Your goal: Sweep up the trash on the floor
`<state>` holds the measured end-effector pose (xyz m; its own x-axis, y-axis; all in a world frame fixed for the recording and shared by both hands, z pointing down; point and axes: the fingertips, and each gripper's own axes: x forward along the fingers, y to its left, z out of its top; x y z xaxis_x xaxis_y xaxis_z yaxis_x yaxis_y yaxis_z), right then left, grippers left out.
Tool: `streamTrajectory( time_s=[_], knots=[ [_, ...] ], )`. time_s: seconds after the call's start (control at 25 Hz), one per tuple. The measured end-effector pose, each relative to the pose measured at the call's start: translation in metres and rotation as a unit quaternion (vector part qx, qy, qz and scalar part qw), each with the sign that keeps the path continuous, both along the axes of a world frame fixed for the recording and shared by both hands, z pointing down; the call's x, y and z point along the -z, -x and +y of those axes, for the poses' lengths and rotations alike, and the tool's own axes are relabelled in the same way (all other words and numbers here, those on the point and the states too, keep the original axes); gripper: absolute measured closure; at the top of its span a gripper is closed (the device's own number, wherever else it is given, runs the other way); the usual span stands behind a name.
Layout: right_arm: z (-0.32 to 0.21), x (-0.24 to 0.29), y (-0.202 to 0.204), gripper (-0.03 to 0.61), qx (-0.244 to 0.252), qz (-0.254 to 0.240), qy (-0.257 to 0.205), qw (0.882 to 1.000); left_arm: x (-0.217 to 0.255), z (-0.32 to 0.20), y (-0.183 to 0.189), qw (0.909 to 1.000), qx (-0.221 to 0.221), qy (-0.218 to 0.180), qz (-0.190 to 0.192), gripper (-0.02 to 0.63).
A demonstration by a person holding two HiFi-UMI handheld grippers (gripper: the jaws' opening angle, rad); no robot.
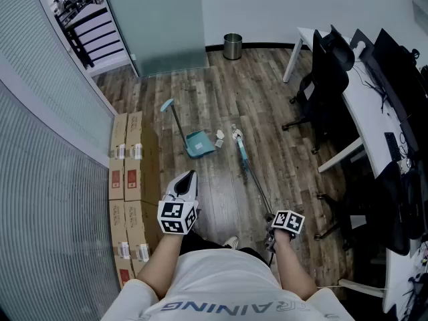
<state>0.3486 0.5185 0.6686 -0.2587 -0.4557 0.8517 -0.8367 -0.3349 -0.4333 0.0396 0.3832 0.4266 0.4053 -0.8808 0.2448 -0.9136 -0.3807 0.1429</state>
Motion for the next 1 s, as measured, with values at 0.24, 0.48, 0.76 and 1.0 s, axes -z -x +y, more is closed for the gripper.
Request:
streamTrajectory(
  time_s=[0.24,0.48,0.76,1.0],
  knots=[
    [-0.003,0.003,0.003,0.472,0.003,0.0,0.003,1.0,0.028,-0.006,0.001,0.9997,0.01,-0.021,0.008,0.611],
    [-0.011,0.006,0.002,0.472,0.007,0.0,-0.001,1.0,0.038,-0.013,0.003,0.9994,0.016,-0.029,0.011,0.611],
    [-0.024,0.003,0.003,0.472,-0.008,-0.013,0.001,1.0,0.036,-0.023,0.015,0.9994,0.019,-0.025,0.015,0.611],
    [-0.046,0.002,0.019,0.472,-0.013,-0.016,0.004,1.0,0.022,-0.055,0.031,0.9996,0.012,-0.011,0.024,0.611]
  ],
)
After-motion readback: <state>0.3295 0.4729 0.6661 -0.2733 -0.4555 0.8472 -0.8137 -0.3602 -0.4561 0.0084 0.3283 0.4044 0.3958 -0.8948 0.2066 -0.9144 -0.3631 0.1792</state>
